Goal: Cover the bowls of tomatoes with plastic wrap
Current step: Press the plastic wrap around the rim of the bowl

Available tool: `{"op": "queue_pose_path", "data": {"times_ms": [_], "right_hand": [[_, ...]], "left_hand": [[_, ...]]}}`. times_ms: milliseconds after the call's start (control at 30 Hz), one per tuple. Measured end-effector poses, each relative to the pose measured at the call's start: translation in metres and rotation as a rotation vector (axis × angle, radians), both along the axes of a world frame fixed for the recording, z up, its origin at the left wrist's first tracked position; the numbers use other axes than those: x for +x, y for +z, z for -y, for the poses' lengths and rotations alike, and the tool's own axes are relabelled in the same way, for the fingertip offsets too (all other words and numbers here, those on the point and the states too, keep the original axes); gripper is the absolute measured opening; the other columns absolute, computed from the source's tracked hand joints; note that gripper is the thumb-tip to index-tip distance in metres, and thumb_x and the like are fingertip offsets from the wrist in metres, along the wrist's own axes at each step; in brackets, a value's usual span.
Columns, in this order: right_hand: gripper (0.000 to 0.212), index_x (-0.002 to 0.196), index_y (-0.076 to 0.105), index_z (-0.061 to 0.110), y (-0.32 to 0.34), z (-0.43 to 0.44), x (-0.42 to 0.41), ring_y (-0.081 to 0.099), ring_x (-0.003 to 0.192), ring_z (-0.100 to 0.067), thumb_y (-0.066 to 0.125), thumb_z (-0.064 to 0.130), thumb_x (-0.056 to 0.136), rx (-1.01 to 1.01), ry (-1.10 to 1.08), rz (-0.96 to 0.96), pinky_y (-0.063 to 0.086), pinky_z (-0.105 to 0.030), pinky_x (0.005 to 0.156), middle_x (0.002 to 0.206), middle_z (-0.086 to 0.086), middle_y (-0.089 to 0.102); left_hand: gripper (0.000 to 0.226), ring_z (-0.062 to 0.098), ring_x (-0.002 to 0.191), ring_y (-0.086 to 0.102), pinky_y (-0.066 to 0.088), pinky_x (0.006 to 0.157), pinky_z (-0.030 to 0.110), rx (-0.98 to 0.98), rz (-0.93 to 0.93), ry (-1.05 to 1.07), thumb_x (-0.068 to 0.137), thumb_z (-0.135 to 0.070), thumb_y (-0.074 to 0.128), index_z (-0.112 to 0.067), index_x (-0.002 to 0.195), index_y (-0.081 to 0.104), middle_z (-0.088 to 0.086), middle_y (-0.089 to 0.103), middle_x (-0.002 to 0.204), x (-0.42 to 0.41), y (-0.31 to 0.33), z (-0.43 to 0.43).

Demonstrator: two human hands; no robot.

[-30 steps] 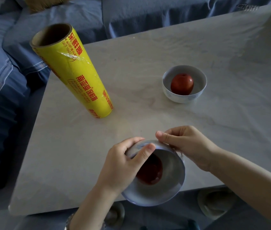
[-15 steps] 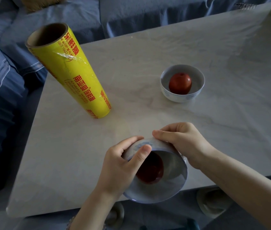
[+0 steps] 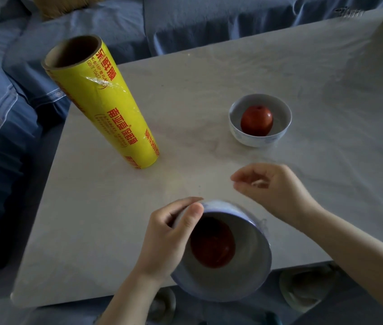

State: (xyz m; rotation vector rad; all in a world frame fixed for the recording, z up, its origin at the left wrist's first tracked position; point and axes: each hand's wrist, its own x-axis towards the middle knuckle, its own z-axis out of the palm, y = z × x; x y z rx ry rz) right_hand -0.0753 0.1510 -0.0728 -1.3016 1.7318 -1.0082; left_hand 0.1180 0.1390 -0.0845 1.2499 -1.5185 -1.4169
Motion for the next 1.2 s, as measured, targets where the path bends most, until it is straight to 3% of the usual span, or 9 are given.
{"op": "queue_pose_path", "data": {"times_ms": [67,200,367,500,633,733,933,1100,1200], "right_hand": [[0.011,0.082,0.068,0.036,0.011,-0.008,-0.003,0.063,0.083,0.006,0.062,0.027,0.085,-0.154,0.128,0.061,0.046,-0.006,0.075,0.086,0.021,0.07],[0.034,0.107,0.069,0.029,0.011,-0.022,0.008,0.059,0.106,0.006,0.045,0.044,0.088,-0.109,0.416,0.055,0.045,-0.013,0.091,0.11,0.02,0.068],[0.044,0.11,0.068,0.025,0.006,-0.016,0.016,0.058,0.107,0.008,0.041,0.05,0.087,-0.014,0.381,0.091,0.045,-0.017,0.094,0.113,0.017,0.067],[0.062,0.105,0.068,0.016,-0.003,-0.008,0.018,0.063,0.097,-0.012,0.032,0.062,0.085,0.15,0.463,0.045,0.049,-0.035,0.091,0.104,-0.003,0.07],[0.055,0.087,0.067,0.024,-0.006,-0.013,0.006,0.062,0.084,0.012,0.024,0.058,0.089,0.356,0.38,0.247,0.043,-0.005,0.077,0.09,0.006,0.069],[0.064,0.111,0.061,0.035,-0.009,-0.014,-0.007,0.053,0.117,0.004,0.025,0.076,0.079,0.141,0.279,0.37,0.036,-0.014,0.102,0.12,0.017,0.064],[0.073,0.114,0.063,0.033,0.009,-0.004,0.007,0.053,0.117,0.001,0.023,0.079,0.075,-0.029,0.513,0.258,0.037,-0.015,0.102,0.123,0.014,0.063],[0.047,0.107,0.066,0.03,-0.003,-0.003,-0.004,0.063,0.103,-0.004,0.045,0.062,0.08,0.174,0.414,0.399,0.045,-0.012,0.084,0.109,0.009,0.069],[0.066,0.113,0.063,0.026,-0.013,-0.011,-0.007,0.065,0.105,-0.016,0.071,0.064,0.059,0.231,0.375,0.643,0.052,-0.02,0.08,0.112,0.001,0.07]], "left_hand": [[0.038,0.001,0.085,0.067,0.048,0.071,0.011,-0.005,0.027,-0.009,0.064,-0.055,0.057,-0.025,0.082,0.073,-0.013,0.074,0.086,0.0,0.001,0.002],[0.022,-0.004,0.082,0.066,0.049,0.072,0.01,-0.032,0.072,0.016,0.068,-0.047,0.062,-0.03,0.079,0.07,-0.022,0.073,0.082,-0.001,0.001,0.005],[0.044,0.0,0.079,0.067,0.048,0.068,0.011,-0.025,0.075,0.036,0.064,-0.058,0.054,-0.023,0.084,0.073,-0.013,0.074,0.083,0.003,-0.005,0.004],[0.046,0.001,0.087,0.067,0.048,0.073,0.012,-0.026,0.074,0.002,0.067,-0.058,0.054,-0.023,0.089,0.073,-0.013,0.075,0.089,0.005,-0.007,0.003],[0.04,0.0,0.086,0.067,0.049,0.075,0.013,-0.026,0.023,0.081,0.064,-0.057,0.055,-0.026,0.082,0.072,-0.016,0.075,0.085,0.005,-0.004,0.008],[0.034,0.002,0.085,0.067,0.051,0.075,0.015,-0.03,0.003,0.104,0.067,-0.051,0.06,-0.024,0.083,0.073,-0.014,0.075,0.085,0.007,-0.003,0.015],[0.02,-0.007,0.071,0.063,0.046,0.065,0.009,-0.063,0.078,0.056,0.075,-0.035,0.053,-0.024,0.078,0.07,-0.02,0.071,0.072,0.003,-0.001,0.017],[0.029,0.007,0.07,0.062,0.048,0.066,0.023,0.006,0.013,0.186,0.077,-0.043,0.054,-0.024,0.061,0.07,-0.011,0.069,0.068,0.005,-0.006,0.015],[0.045,0.016,0.07,0.056,0.045,0.066,0.034,0.136,-0.073,0.277,0.077,-0.057,0.058,-0.017,0.058,0.066,0.003,0.061,0.067,-0.001,-0.007,0.013]]}}
